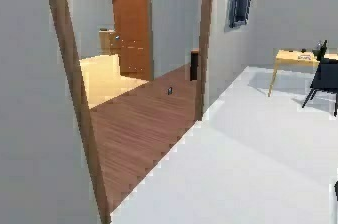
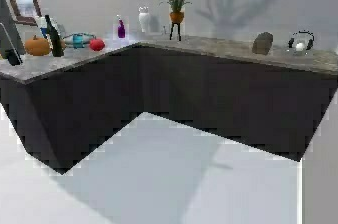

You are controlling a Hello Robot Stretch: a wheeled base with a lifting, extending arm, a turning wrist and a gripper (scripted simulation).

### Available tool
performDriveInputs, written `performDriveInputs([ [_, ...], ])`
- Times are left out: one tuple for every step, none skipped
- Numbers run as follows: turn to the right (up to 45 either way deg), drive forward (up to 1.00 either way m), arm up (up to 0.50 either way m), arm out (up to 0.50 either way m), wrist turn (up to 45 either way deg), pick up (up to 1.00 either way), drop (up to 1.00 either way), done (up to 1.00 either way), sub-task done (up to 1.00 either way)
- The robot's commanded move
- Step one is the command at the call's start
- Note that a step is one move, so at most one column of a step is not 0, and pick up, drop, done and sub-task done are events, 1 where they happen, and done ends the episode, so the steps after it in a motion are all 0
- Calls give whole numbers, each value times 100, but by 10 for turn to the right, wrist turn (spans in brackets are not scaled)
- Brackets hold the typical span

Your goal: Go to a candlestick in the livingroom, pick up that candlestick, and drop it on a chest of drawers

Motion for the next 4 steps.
performDriveInputs([
  [300, 0, 0, 0, 0, 0, 0, 0, 0],
  [0, 10, 0, 0, 0, 0, 0, 0, 0],
  [-90, 0, 0, 0, 0, 0, 0, 0, 0],
  [0, 80, 0, 0, 0, 0, 0, 0, 0],
])
